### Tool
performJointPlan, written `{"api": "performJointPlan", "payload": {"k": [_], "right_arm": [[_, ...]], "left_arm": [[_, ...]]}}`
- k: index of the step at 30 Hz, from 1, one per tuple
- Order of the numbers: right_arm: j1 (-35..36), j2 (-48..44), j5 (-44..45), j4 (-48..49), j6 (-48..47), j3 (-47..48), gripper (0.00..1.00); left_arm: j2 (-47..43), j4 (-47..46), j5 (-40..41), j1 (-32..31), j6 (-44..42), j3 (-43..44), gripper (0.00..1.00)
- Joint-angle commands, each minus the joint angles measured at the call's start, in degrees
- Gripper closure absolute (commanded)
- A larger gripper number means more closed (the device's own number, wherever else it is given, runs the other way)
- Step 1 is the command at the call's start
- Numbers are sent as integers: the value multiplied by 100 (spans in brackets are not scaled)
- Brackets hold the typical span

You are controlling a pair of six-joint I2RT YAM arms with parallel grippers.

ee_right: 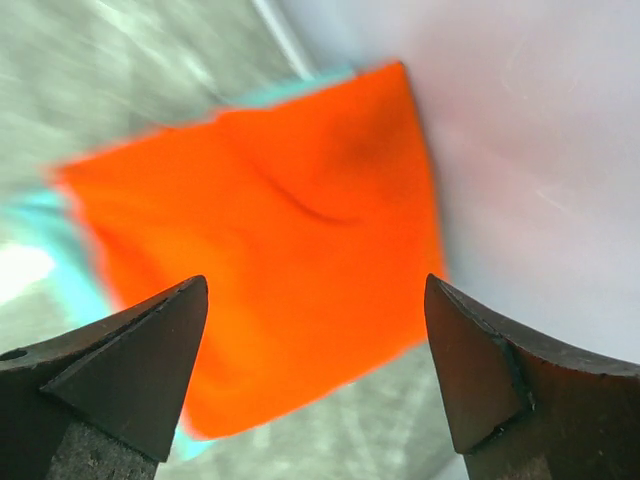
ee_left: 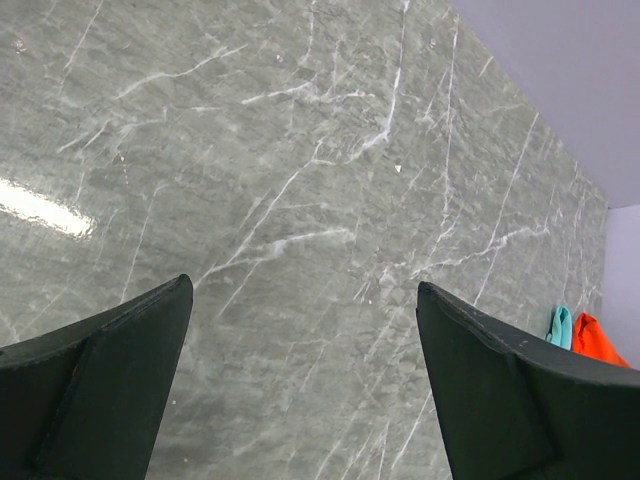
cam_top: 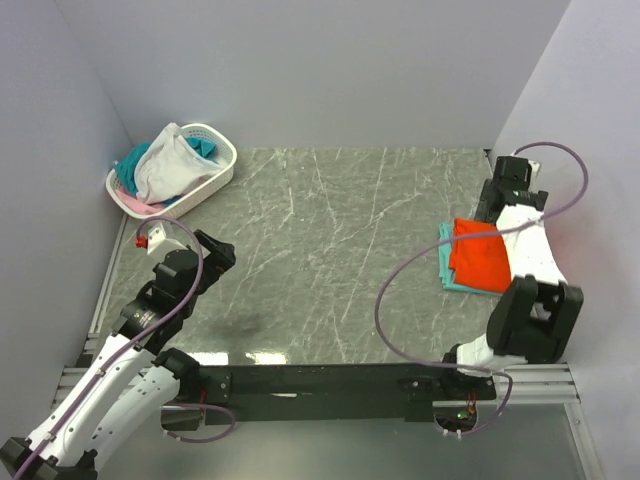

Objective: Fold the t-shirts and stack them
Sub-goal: Reset both grippers

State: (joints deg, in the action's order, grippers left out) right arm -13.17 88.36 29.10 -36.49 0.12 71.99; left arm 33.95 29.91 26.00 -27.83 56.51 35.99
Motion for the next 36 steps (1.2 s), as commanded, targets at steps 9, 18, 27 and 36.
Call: {"api": "performJointPlan", "payload": {"k": [9, 18, 27, 36], "right_arm": [[-28, -2910, -2801, 2057, 1814, -1799, 5], [-28, -4414, -5265, 2928, 2177, -3390, 4], [-28, -5574, -5599, 3104, 2387, -4596, 4], [-28, -5900, -5494, 3236, 2510, -4861, 4]], "left_arm": [[-73, 331, 318, -3, 202, 418, 1], [6, 94, 37, -3, 114, 445, 1], [-56, -29, 125, -3, 299, 190, 0], [41, 190, 116, -3, 431, 215, 1]]}}
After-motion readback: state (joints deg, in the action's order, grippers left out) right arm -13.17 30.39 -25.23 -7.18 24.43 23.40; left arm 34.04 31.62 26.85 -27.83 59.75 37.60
